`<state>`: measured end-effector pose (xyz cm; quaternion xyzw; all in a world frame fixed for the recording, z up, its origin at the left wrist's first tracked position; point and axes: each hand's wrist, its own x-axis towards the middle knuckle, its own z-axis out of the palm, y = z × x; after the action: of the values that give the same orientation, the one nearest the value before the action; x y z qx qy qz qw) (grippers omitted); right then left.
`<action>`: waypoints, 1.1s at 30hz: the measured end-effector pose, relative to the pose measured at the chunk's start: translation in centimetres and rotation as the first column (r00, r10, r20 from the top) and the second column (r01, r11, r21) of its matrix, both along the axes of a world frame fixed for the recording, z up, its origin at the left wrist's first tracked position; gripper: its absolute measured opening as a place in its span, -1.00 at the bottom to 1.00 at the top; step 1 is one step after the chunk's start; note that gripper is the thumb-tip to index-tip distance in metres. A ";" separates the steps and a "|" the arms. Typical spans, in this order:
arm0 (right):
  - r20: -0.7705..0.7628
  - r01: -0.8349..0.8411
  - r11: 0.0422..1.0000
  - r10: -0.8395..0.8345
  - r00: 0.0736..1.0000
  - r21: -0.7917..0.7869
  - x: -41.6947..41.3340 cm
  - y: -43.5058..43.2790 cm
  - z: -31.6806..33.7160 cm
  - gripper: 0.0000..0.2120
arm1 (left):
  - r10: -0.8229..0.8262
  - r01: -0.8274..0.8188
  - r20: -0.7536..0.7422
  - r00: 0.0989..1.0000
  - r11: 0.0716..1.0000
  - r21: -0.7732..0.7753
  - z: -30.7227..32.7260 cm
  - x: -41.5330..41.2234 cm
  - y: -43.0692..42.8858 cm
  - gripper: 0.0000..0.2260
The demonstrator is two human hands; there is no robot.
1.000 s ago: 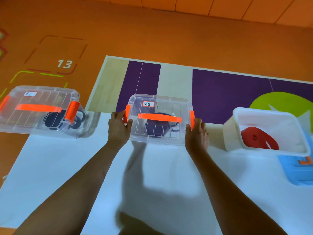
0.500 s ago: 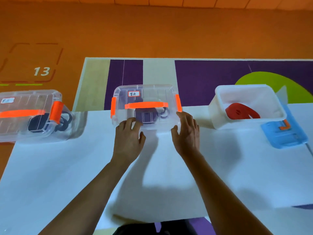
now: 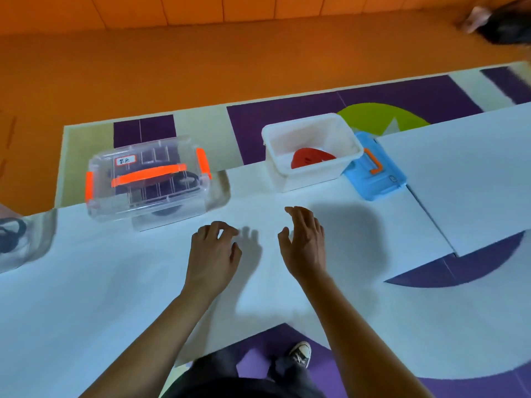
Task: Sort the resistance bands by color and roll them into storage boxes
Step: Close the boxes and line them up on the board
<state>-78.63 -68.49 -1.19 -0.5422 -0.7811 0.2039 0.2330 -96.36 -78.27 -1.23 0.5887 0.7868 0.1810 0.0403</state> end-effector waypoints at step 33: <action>0.217 0.218 0.928 -0.156 0.964 -0.301 30.9 14.0 -5.5 -0.64 | -0.358 0.386 0.151 0.921 0.797 -0.465 -6.1 28.8 29.6 -0.42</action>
<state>-47.78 -54.50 -6.72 -0.6620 -0.7003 0.2533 0.0845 -67.57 -48.63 -7.28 0.6970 0.6743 -0.0176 0.2434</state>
